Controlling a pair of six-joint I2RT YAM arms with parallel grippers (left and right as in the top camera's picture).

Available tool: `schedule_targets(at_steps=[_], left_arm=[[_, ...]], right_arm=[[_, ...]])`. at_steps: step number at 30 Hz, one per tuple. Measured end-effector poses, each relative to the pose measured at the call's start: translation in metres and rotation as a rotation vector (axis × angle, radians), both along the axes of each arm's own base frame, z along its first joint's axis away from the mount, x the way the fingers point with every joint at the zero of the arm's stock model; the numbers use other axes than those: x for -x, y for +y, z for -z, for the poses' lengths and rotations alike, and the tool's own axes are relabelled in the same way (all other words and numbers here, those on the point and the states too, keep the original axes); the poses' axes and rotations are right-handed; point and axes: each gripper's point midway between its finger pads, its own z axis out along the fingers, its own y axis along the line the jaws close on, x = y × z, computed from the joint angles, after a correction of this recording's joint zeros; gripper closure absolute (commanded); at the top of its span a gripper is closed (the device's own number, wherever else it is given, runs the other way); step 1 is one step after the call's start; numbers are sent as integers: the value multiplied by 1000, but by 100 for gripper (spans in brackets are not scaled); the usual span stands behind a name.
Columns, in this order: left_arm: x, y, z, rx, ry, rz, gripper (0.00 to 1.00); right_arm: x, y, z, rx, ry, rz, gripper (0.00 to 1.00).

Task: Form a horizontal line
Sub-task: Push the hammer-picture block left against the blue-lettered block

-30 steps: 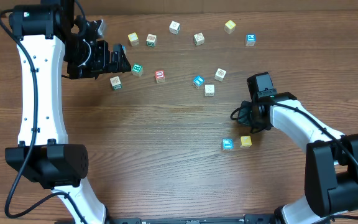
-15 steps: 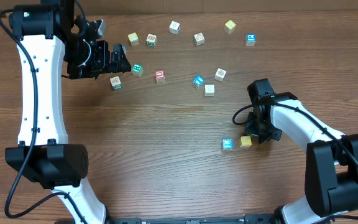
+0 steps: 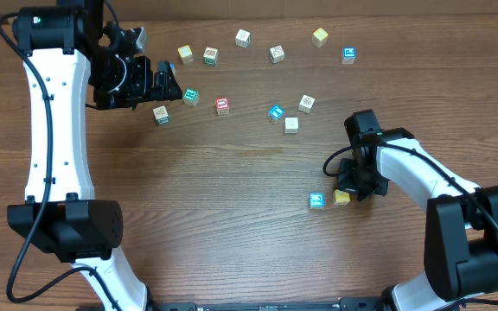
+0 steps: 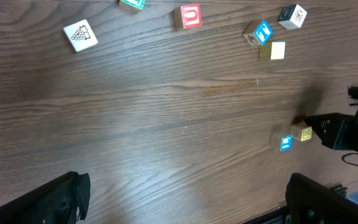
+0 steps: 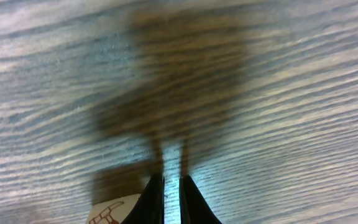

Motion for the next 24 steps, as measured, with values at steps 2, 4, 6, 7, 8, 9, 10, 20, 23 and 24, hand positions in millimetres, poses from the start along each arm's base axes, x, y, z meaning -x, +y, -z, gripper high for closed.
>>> schedule_targets(at_steps=[2, 4, 6, 7, 8, 9, 10, 20, 23, 24], left_arm=[[0, 0, 0, 0, 0, 0, 0], [0, 0, 0, 0, 0, 0, 0], [0, 0, 0, 0, 0, 0, 0], [0, 0, 0, 0, 0, 0, 0], [0, 0, 0, 0, 0, 0, 0], [0, 0, 0, 0, 0, 0, 0], [0, 0, 0, 0, 0, 0, 0], [0, 0, 0, 0, 0, 0, 0], [0, 0, 0, 0, 0, 0, 0], [0, 0, 0, 0, 0, 0, 0]], right_arm=[[1, 1, 0, -7, 6, -3, 93], [3, 1, 0, -8, 14, -2, 93], [4, 1, 0, -8, 17, -3, 93], [4, 1, 0, -7, 17, -3, 93], [4, 1, 0, -8, 17, -2, 93], [4, 1, 0, -8, 17, -3, 93], [4, 1, 0, -7, 17, -3, 93], [6, 9, 0, -52, 26, -2, 93], [7, 9, 0, -56, 32, -2, 94], [8, 9, 0, -56, 34, -1, 94]])
